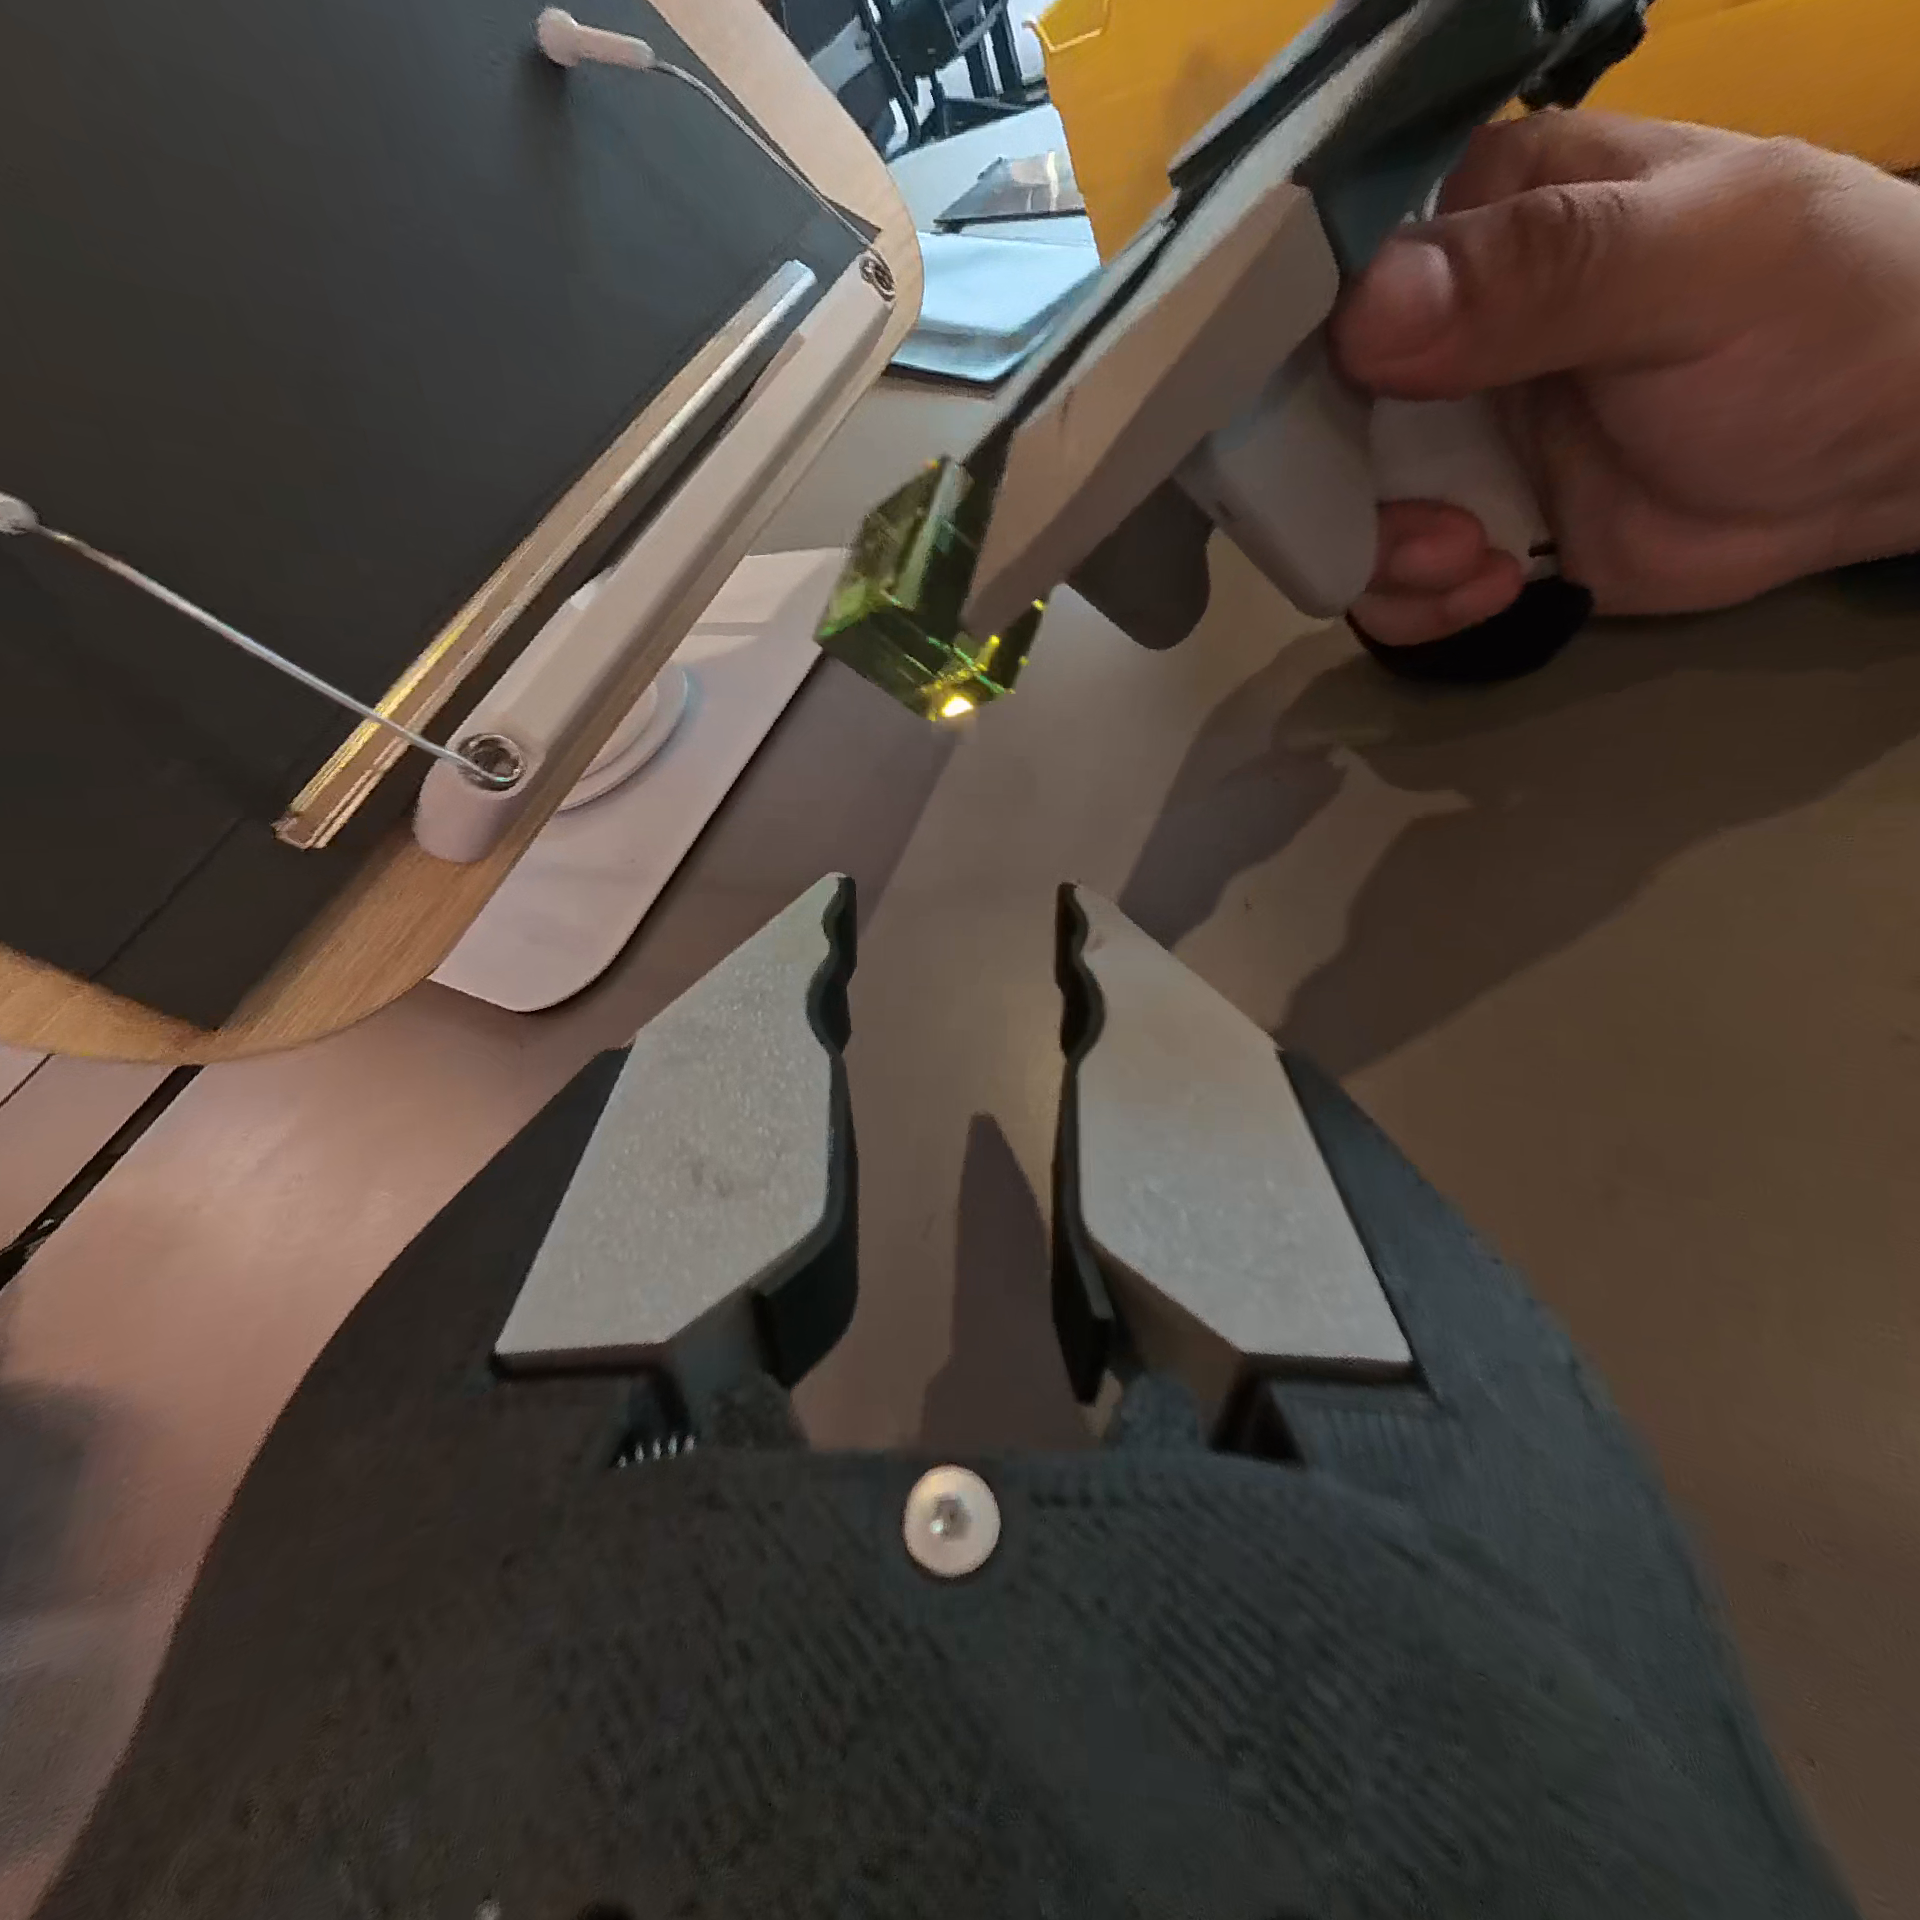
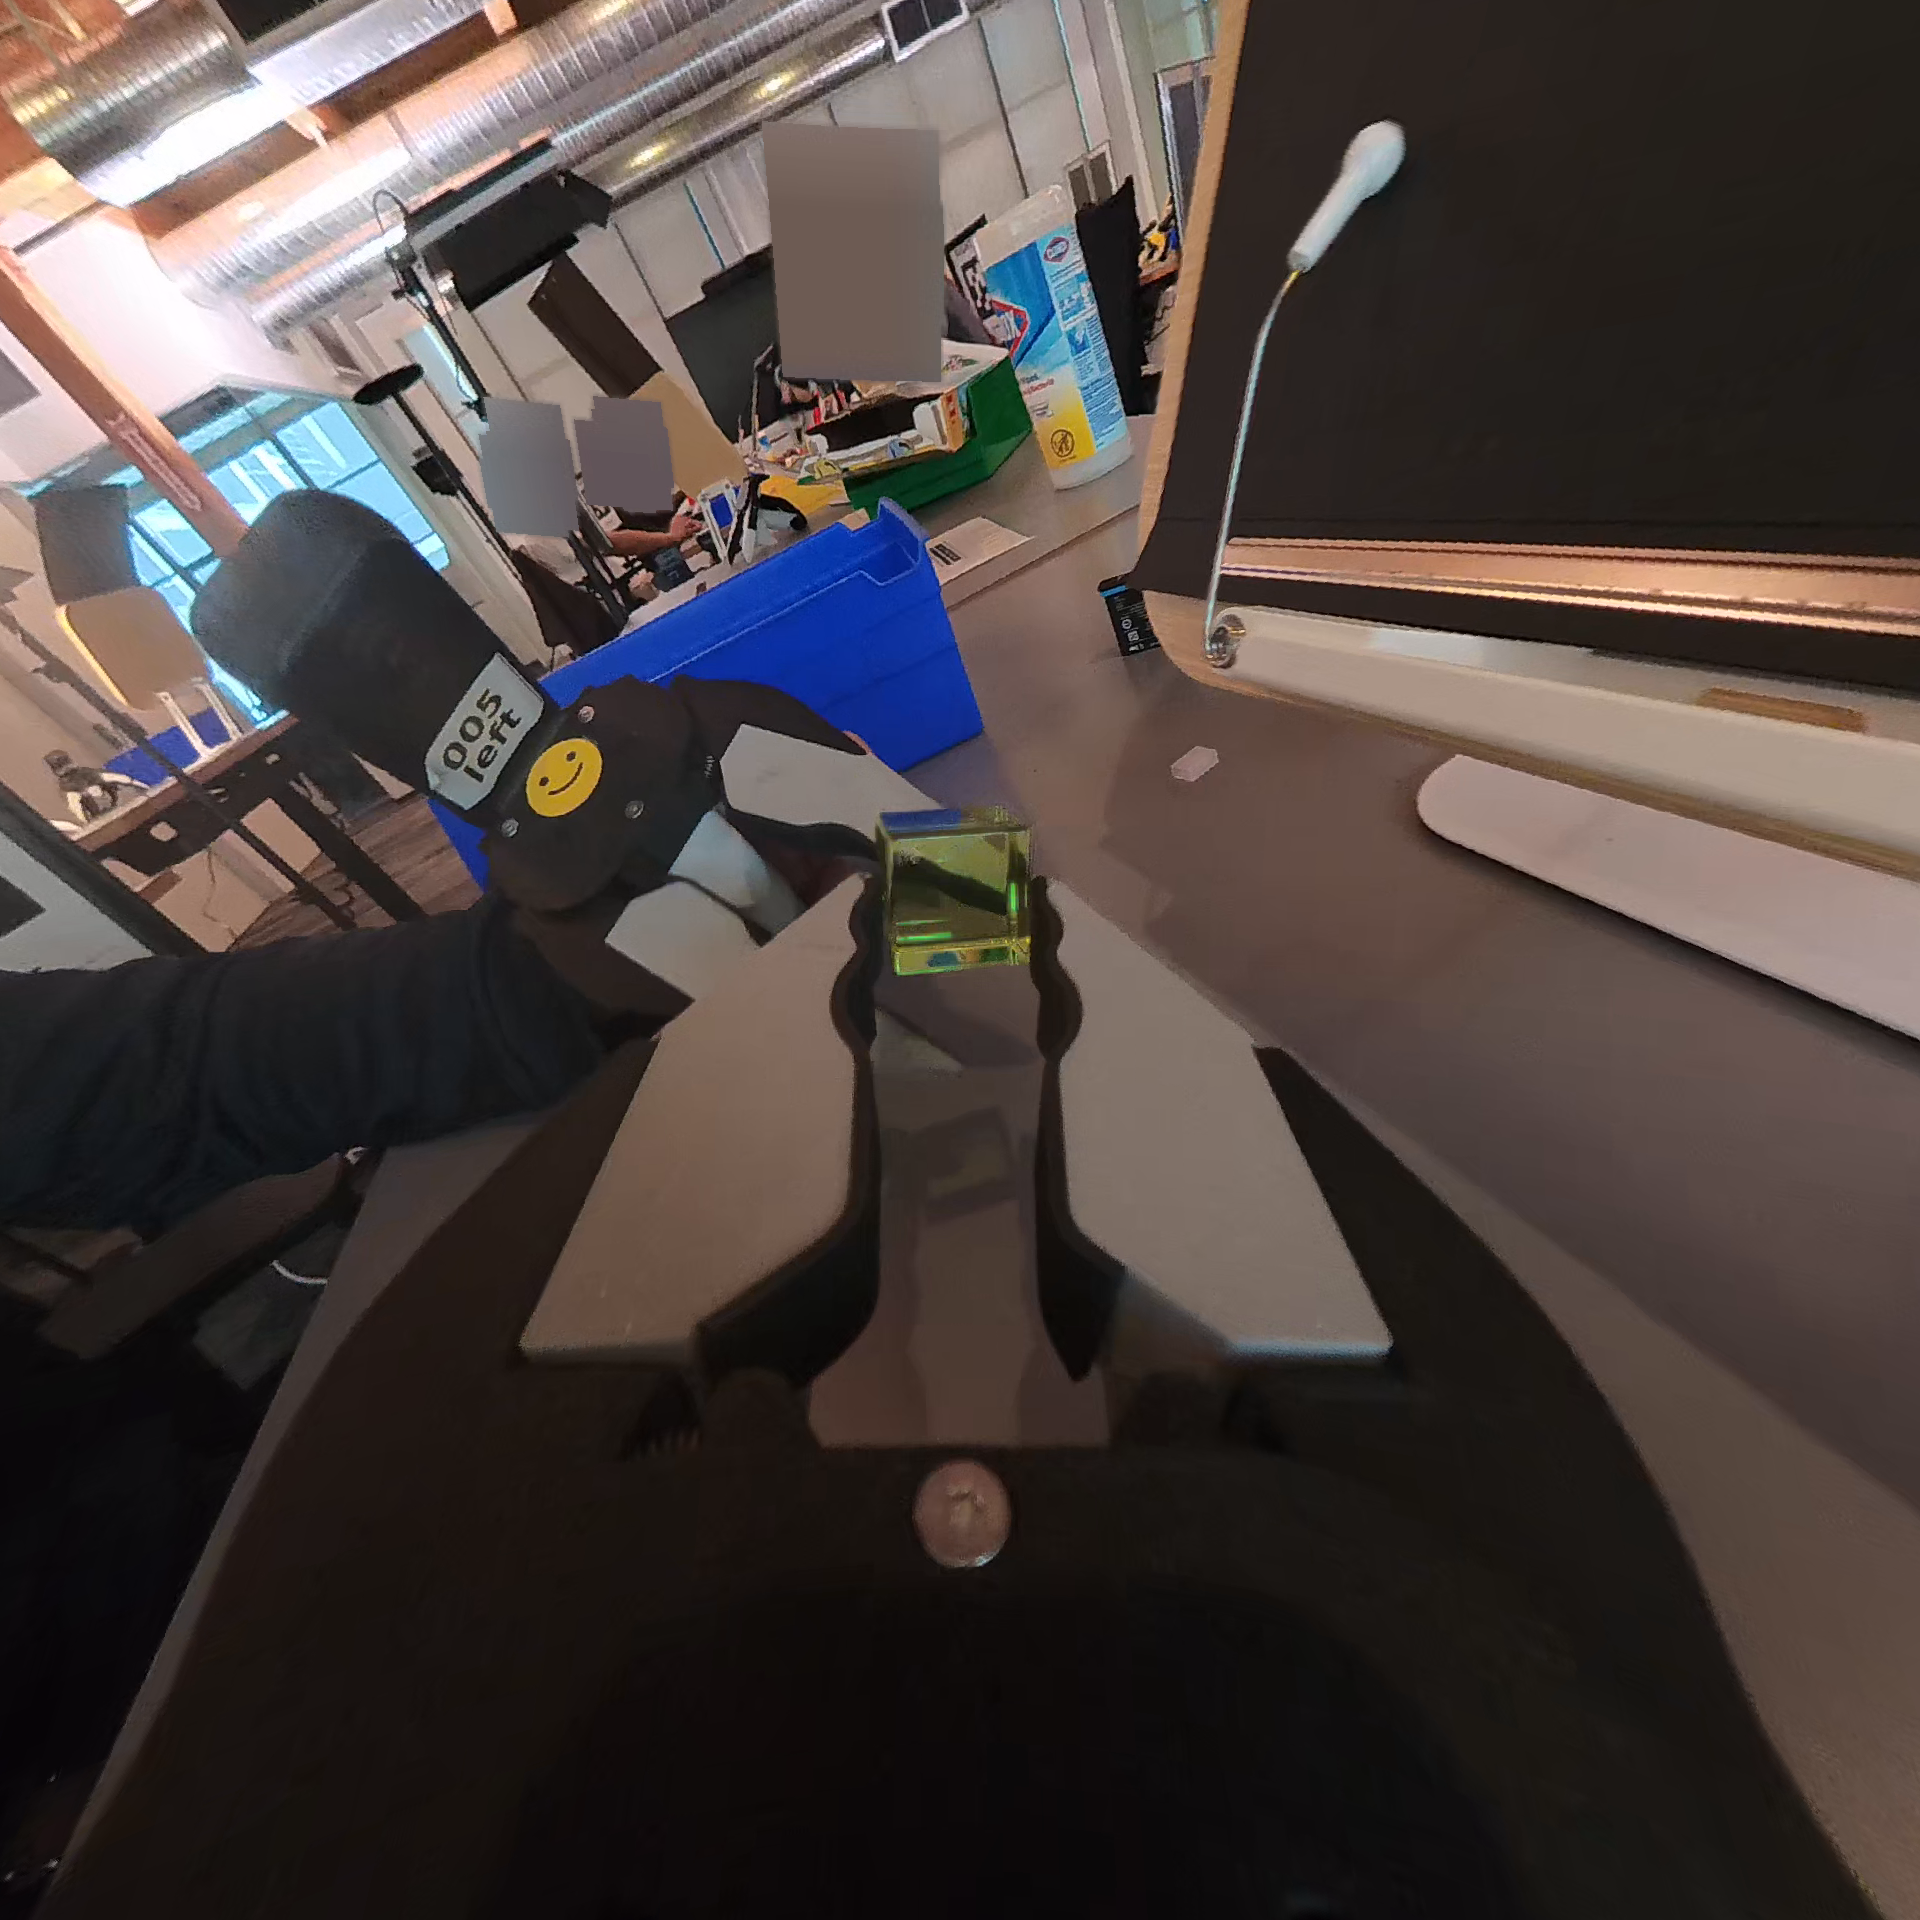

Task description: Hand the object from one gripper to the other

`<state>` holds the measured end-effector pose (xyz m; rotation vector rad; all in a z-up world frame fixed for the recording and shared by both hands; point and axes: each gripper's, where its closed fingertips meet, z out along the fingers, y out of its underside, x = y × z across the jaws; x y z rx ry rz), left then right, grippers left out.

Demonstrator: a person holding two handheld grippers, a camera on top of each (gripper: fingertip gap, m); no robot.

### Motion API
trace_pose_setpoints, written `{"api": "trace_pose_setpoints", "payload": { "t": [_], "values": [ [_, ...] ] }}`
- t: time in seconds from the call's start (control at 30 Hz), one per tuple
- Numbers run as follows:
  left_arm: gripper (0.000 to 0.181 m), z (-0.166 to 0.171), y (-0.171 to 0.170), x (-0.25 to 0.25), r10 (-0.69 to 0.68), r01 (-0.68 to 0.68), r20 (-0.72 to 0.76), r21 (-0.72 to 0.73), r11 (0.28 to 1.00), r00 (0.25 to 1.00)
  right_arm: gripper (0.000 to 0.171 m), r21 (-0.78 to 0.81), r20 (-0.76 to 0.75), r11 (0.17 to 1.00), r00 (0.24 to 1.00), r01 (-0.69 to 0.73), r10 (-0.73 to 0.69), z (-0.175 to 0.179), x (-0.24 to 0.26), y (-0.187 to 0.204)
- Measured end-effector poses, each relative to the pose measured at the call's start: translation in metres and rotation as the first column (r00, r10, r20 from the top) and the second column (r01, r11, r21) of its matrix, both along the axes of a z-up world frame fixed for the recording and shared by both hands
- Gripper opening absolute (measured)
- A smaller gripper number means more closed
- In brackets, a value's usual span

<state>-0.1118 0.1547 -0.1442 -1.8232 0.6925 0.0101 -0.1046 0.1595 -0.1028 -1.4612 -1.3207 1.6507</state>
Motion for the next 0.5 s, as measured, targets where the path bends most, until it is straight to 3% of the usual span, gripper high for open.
{"api": "trace_pose_setpoints", "payload": {
  "t": [0.03, 0.1, 0.3, 0.5],
  "values": [
    [0.03, 0.003, 0.0, -0.002, 0.008, -0.009, 0.014, 0.017, 1.0, 1.0, 0.025, 0.005, 0.003, 1.0, 1.0, -0.009, 0.009, -0.001, -0.001, -0.002],
    [0.024, 0.012, -0.001, -0.005, 0.02, -0.023, 0.049, 0.061, 0.998, 0.999, 0.024, 0.015, 0.015, 0.999, 0.999, -0.031, 0.031, -0.002, -0.002, -0.008],
    [0.037, 0.022, 0.0, -0.007, 0.041, -0.047, 0.051, 0.14, 0.989, 0.998, 0.024, 0.024, 0.035, 0.997, 0.996, -0.079, 0.078, -0.005, -0.006, -0.021],
    [0.038, 0.018, -0.006, 0.011, -0.009, 0.042, -0.144, 0.231, 0.972, 0.99, 0.023, -0.044, 0.041, 0.994, 0.994, -0.1, 0.102, -0.007, -0.008, -0.024]
  ]
}}
